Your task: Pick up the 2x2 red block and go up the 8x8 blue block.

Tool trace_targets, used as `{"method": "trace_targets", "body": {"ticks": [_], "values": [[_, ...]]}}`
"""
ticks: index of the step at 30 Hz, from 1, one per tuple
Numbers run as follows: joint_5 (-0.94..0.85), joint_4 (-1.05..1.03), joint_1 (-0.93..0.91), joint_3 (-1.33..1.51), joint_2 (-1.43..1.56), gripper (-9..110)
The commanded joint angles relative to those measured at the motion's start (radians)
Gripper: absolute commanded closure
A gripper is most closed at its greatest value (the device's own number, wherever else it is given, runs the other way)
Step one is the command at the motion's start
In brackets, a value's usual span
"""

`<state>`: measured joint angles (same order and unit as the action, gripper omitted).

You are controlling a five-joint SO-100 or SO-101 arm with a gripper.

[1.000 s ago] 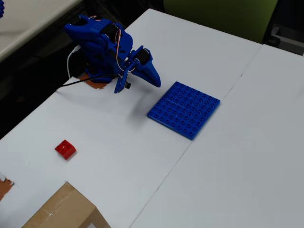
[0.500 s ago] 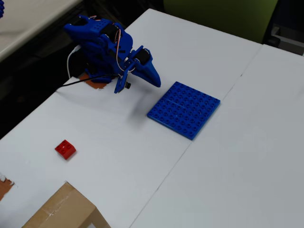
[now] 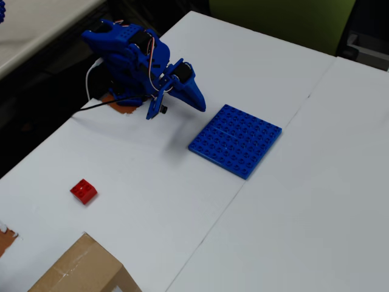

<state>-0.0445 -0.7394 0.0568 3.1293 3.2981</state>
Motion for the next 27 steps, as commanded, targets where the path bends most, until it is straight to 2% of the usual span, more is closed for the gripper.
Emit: {"method": "trace_targets", "body": {"ticks": [1,14,16,17,27], "values": [[0.008,-0.002,-0.003,0.006,0.011,101],[0.006,0.005,-0.008,0.006,0.008,101],[-0.051,0.006,0.000,0.006,0.009,101],[-0.095,0.015,0.006,0.006,0.009,101],[-0.083,0.213,-0.035,-0.117,-0.118,101]]}}
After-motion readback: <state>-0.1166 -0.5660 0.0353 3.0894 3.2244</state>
